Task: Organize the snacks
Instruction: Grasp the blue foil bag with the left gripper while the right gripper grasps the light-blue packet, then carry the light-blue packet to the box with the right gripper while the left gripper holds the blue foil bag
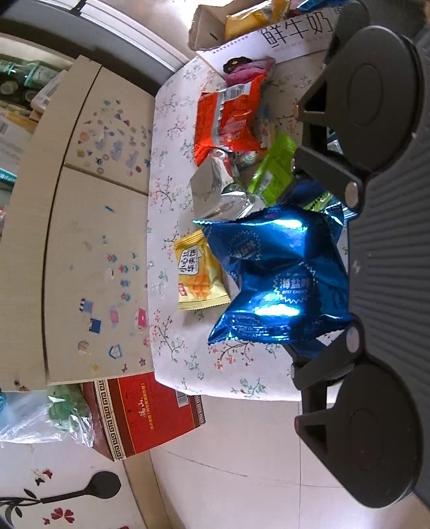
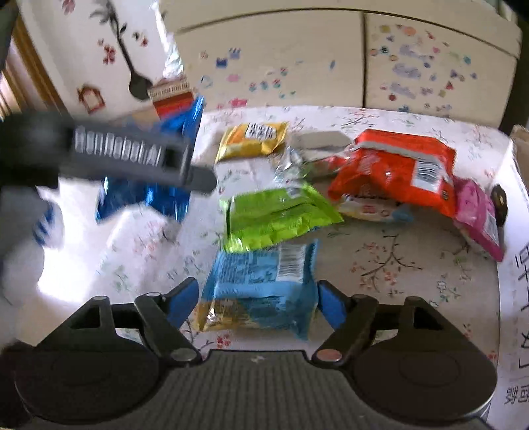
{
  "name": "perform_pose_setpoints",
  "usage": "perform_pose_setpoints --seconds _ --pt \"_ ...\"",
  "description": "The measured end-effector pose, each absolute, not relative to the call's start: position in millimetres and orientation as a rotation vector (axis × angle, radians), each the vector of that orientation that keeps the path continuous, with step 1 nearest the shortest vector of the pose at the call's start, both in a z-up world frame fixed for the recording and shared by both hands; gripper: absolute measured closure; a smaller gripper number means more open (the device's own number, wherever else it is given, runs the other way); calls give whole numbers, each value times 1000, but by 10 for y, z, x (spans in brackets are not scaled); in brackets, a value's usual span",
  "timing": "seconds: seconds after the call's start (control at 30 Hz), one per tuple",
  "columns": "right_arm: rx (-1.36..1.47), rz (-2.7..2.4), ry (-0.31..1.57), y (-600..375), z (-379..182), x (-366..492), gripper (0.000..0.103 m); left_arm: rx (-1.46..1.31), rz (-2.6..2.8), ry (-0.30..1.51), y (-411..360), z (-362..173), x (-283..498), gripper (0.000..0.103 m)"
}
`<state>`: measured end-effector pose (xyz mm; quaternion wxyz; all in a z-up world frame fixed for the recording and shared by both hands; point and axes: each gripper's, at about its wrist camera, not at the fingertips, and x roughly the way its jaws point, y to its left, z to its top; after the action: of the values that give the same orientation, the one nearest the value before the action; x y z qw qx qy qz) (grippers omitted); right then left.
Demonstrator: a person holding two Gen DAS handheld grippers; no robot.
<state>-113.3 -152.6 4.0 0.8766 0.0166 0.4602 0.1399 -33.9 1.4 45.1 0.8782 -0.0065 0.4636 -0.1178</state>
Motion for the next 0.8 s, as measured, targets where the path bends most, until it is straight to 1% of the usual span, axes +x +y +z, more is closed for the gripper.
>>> perform_pose_setpoints --seconds 0.07,0.1,0.13,0.17,0.23,0.47,0.8 --pt "-50 276 936 -1410 1 -1147 16 -24 -241 966 19 462 -332 26" --pt "-97 272 927 -1349 -19 -1159 17 -29 -240 966 21 464 -326 26" --pt "-134 264 916 -1305 -31 -1176 22 -31 -239 967 21 465 -326 26" --pt "-141 270 905 -1288 -28 -1189 30 -32 -240 969 21 464 -331 26" --pt "-133 273 905 -1291 2 -1195 40 -31 -241 971 19 457 -336 26" --pt "-81 277 941 -1472 95 -1271 41 -47 -245 954 33 508 -353 26" --pt "-6 262 865 -1704 536 -1498 41 -60 -265 916 18 638 -433 26"
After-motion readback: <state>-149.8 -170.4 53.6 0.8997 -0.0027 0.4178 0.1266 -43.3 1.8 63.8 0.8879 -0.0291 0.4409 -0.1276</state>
